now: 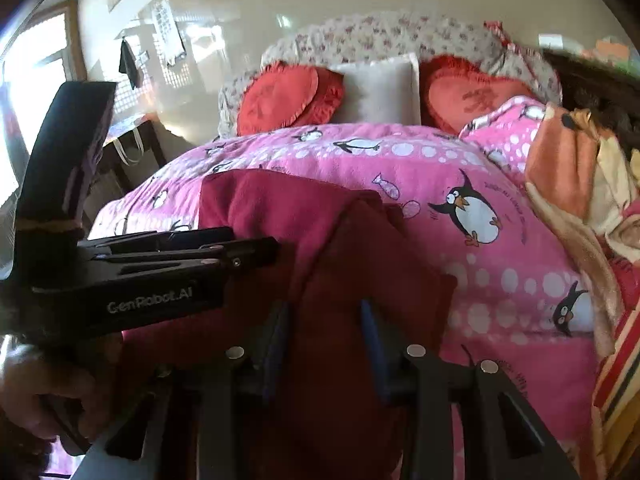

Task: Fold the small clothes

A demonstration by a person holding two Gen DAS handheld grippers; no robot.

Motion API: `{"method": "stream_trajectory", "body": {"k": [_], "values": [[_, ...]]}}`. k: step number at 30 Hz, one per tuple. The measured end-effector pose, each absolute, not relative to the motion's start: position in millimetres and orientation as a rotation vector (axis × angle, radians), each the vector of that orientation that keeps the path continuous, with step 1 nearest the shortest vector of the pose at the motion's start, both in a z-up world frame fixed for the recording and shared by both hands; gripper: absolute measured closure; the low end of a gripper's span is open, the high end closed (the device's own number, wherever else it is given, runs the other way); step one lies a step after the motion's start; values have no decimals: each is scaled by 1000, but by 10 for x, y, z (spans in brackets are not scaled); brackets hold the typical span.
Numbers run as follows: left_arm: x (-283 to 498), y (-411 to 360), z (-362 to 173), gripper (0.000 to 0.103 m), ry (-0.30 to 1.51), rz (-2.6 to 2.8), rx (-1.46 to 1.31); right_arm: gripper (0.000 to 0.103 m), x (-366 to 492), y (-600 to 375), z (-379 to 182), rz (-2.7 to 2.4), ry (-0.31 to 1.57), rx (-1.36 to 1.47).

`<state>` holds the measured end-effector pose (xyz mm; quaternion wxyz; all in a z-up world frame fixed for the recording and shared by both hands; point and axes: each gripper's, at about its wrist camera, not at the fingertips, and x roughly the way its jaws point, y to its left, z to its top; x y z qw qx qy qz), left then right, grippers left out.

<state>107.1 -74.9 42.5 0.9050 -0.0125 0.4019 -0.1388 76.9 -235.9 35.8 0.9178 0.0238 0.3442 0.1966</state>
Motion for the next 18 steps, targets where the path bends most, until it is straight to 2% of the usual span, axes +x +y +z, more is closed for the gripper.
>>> {"method": "stream_trajectory", "body": {"k": [3,18], "values": [[1018,-820,389,52,774,-257,22,66,672,-2313,282,373,637,21],[1016,-775,344,52,712,-252,-4,63,744,-2356,244,384,631,46]]}}
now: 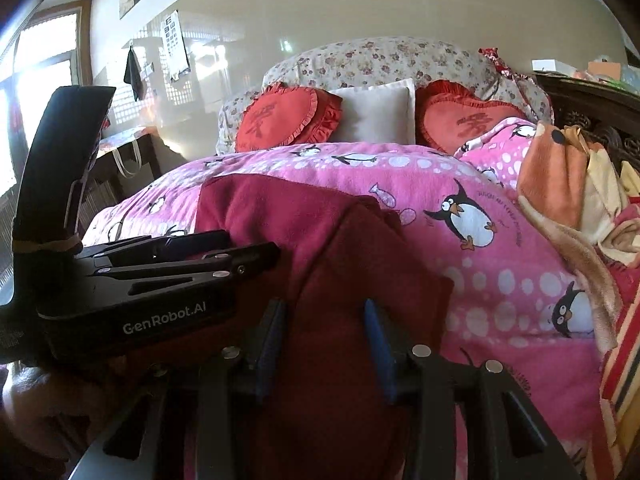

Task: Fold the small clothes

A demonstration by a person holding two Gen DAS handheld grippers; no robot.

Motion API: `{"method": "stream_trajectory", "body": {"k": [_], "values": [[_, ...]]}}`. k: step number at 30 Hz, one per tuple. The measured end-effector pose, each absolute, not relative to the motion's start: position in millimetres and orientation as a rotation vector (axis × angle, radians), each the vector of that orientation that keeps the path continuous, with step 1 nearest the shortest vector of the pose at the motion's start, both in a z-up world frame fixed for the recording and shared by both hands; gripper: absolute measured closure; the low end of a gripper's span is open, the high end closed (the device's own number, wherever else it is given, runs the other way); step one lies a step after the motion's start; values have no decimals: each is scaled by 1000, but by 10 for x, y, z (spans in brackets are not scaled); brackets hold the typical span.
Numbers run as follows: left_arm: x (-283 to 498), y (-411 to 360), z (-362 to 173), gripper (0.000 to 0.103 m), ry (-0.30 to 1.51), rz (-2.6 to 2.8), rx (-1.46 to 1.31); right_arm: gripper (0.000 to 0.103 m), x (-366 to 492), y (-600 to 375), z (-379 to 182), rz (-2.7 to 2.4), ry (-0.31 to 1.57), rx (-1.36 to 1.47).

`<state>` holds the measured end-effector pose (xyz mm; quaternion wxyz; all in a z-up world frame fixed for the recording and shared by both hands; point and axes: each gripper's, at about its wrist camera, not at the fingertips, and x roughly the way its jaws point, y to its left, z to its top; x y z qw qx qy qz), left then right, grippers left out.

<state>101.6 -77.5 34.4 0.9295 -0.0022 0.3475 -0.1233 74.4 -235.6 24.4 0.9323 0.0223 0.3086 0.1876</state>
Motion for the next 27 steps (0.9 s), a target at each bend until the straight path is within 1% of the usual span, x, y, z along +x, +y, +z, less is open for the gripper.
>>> {"method": "stream_trajectory", "body": {"k": [9,11,13,16,17,18,19,20,23,27], "values": [[1024,-772,349,51,713,-253,-4,62,781,-2336,223,376,639,45],[1028,-779,358,51,718,-252,2,58,772,-2310,230,351,637,25],[1052,-763,402,47,754,-290,10,50,740,-2275,247,310,636,-1],[1003,-453,642,46,812,-427,-45,47,647,-2353,382,288,700,54],[929,-289,731,40,796,-433,-72,47,574,-2406,460,268,723,100],[831,-93,804,21,767,-411,-95,47,480,-2460,523,238,724,125],[744,107,828,11,745,-374,-125,47,332,-2514,593,209,700,151],[692,258,797,5,746,-352,-170,47,180,-2564,634,198,667,184],[638,412,508,5,842,-406,-284,44,-203,-2671,546,188,639,292],[585,225,180,5,920,-519,-376,44,-487,-2794,158,199,683,421]]}}
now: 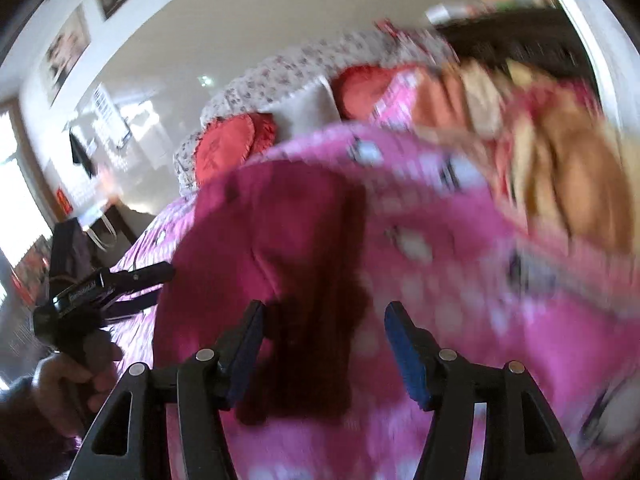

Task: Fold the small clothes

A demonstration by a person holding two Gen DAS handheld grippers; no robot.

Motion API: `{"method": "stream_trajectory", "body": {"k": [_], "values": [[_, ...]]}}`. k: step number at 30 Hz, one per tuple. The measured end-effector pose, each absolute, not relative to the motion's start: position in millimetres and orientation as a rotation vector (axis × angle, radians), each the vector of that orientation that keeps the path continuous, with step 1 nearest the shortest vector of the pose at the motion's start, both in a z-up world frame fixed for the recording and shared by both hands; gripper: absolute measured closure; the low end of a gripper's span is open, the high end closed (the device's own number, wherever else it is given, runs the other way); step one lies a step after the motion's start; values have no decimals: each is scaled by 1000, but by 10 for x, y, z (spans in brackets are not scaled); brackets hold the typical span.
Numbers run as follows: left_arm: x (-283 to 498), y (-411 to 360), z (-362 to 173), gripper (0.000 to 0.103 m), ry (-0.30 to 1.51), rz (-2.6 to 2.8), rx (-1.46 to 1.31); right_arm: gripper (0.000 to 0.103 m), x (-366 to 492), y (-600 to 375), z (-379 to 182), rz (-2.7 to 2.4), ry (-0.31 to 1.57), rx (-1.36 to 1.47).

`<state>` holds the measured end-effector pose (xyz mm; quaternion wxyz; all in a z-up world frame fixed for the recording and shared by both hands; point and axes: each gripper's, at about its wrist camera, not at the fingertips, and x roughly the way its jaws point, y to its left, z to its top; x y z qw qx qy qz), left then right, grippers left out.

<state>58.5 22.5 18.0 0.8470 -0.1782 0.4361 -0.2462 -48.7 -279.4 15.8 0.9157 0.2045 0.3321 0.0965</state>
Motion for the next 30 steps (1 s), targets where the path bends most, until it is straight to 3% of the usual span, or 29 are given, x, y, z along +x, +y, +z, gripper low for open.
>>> {"method": "stream_trajectory", "body": {"k": [6,12,15,19,24,26,30], "values": [[753,-98,103,2,986,-668,-531,42,-562,-3265,-171,181,728,739],[745,-6,24,2,897,-719,-591,41,-471,-3292,17,227,684,755],[649,-117,39,2,858,-709,-508,13,-266,-3330,130,261,636,758],[679,-149,27,2,856,-713,-516,7,57,-3235,215,376,597,703],[711,-222,19,2,860,-706,-498,7,468,-2956,22,541,772,601],[712,-243,11,2,859,-707,-500,6,452,-2961,-1,570,740,622],[661,-117,-2,2,857,-713,-509,19,323,-2906,39,693,694,618]]}}
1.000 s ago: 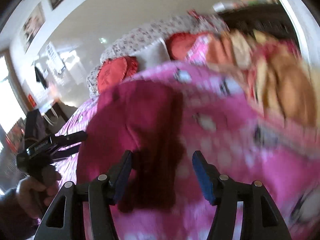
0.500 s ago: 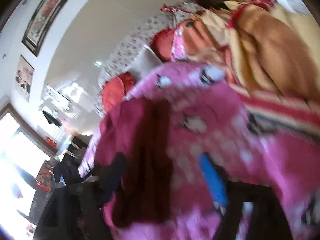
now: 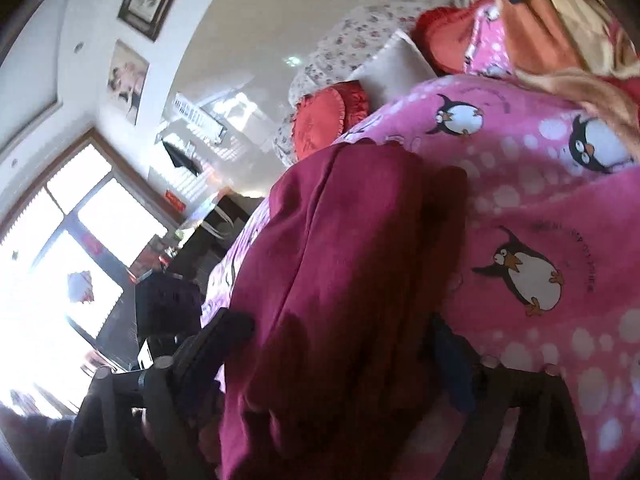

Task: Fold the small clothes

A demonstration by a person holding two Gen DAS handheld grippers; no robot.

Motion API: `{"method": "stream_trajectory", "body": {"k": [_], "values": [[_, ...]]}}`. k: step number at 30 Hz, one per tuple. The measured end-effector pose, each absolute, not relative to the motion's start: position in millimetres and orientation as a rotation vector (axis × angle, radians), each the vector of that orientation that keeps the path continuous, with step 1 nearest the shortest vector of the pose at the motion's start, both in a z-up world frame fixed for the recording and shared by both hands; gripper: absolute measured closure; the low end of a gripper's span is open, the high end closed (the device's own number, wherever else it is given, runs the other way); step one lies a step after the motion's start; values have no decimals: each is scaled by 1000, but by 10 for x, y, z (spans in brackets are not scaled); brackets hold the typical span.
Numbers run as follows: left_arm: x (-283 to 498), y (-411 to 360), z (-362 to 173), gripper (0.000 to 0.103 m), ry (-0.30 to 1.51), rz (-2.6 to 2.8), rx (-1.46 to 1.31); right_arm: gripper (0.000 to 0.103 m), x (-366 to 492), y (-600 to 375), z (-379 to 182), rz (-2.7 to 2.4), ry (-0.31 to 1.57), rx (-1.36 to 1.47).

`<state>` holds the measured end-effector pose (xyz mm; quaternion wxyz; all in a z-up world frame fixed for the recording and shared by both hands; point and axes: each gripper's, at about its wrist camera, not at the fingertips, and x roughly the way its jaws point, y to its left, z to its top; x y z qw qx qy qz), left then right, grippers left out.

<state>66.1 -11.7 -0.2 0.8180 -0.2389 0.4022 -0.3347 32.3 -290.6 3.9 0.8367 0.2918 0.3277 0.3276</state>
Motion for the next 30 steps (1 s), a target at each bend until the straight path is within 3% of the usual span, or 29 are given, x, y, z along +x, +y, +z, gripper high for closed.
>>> {"method": "stream_trajectory", "body": {"k": [3,7,12,15,16,25,30], "values": [[639,-64,-20,2,858,-711,-507,38,350,-2961,-70,623,740,647],[644,-72,-4,3,862,-702,-496,39,338,-2773,33,535,737,493],[555,-197,135,28,871,-562,-407,60,237,-2709,156,486,714,442],[387,-257,344,45,825,-505,-322,63,134,-2670,281,460,720,446],[330,-254,416,46,810,-502,-302,63,104,-2674,339,460,715,475],[-18,788,772,47,745,-404,-335,64,90,-1808,726,627,707,534],[-99,1311,623,45,784,-324,-368,65,115,-1176,675,705,738,476]]}}
